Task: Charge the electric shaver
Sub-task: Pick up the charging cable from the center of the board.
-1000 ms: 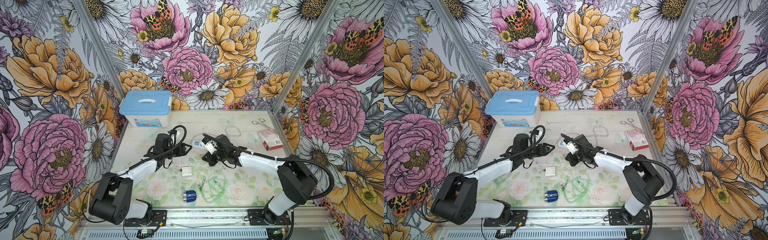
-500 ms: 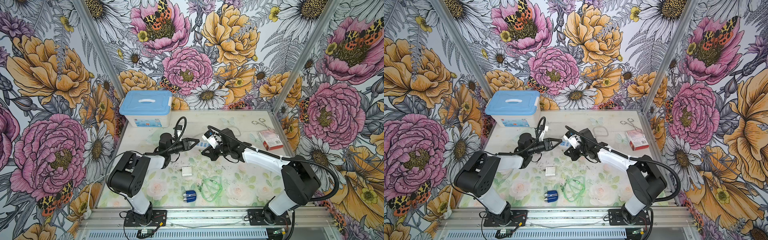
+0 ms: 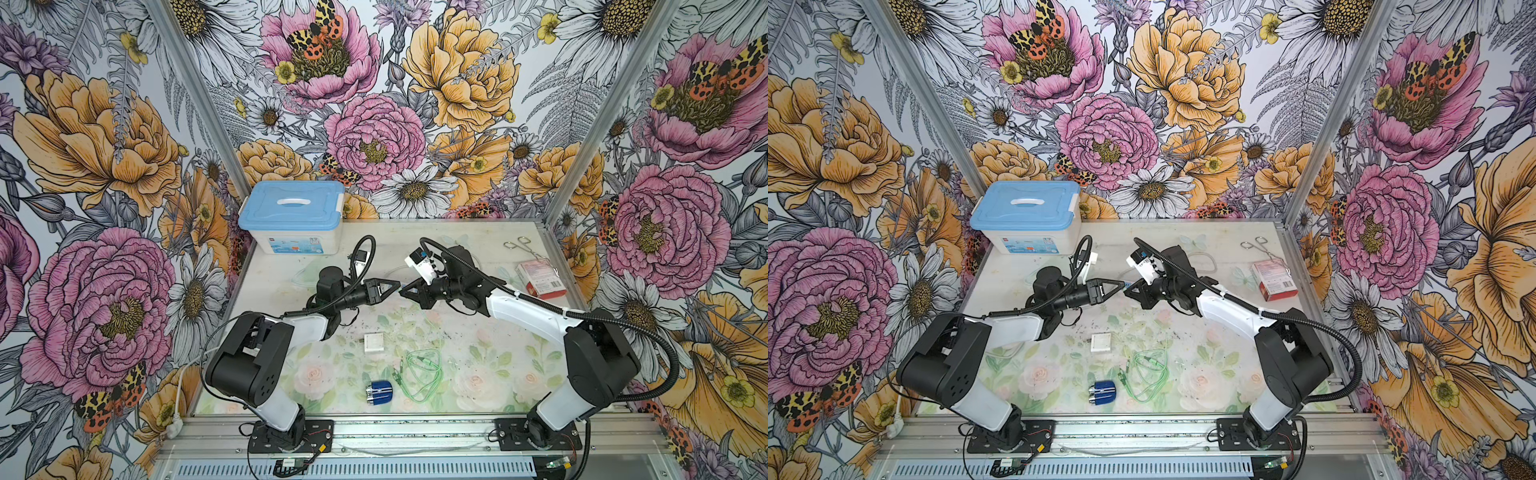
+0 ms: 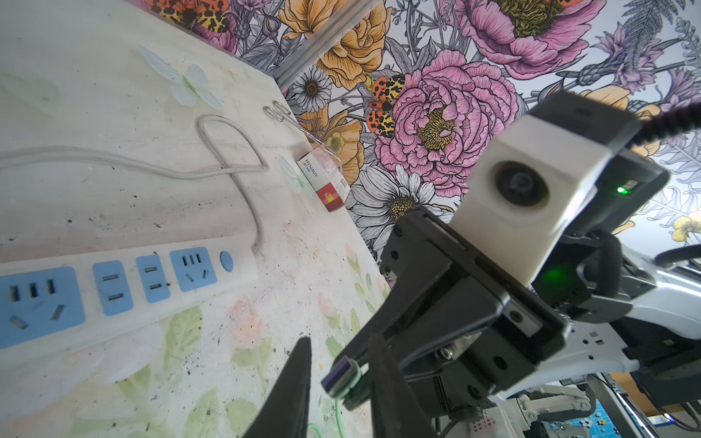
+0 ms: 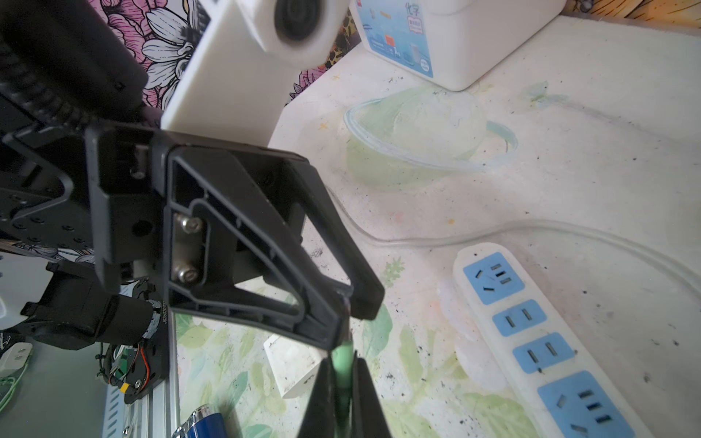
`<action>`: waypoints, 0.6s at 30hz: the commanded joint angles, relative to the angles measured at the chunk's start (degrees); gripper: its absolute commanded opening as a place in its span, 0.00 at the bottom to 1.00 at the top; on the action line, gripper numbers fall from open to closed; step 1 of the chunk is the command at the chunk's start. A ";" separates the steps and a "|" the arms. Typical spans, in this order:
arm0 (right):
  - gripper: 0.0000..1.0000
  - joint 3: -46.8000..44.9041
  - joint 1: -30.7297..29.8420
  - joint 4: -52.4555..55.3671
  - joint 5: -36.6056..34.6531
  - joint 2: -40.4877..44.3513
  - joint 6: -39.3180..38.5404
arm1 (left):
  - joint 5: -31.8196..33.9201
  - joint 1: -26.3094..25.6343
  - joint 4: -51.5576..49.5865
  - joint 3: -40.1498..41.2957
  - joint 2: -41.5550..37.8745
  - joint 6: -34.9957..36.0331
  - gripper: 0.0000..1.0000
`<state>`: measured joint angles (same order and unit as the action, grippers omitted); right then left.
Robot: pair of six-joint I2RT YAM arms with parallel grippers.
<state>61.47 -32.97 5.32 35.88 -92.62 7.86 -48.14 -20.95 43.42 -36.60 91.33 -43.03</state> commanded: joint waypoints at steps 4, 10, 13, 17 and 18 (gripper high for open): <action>0.00 1.63 0.45 -2.50 1.39 -1.00 -0.63 | -1.08 -0.45 -1.93 -0.41 -1.22 2.95 0.23; 0.00 1.46 0.54 -2.60 1.81 -1.51 -0.54 | -1.09 -0.32 -2.37 -0.40 -1.39 3.39 0.14; 0.00 1.32 0.54 -2.66 1.91 -1.61 -0.41 | -0.86 -0.31 -2.46 -0.32 -1.38 3.39 0.11; 0.00 1.02 0.54 -2.73 2.33 -1.69 -0.46 | -0.97 -0.33 -2.64 -0.49 -1.24 3.47 0.01; 0.00 0.98 0.54 -2.69 2.34 -1.78 -0.31 | -0.99 -0.32 -2.64 -0.53 -1.11 3.56 0.00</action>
<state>61.56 -32.88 4.86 37.15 -93.58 7.88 -48.56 -20.95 41.36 -36.64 91.07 -41.36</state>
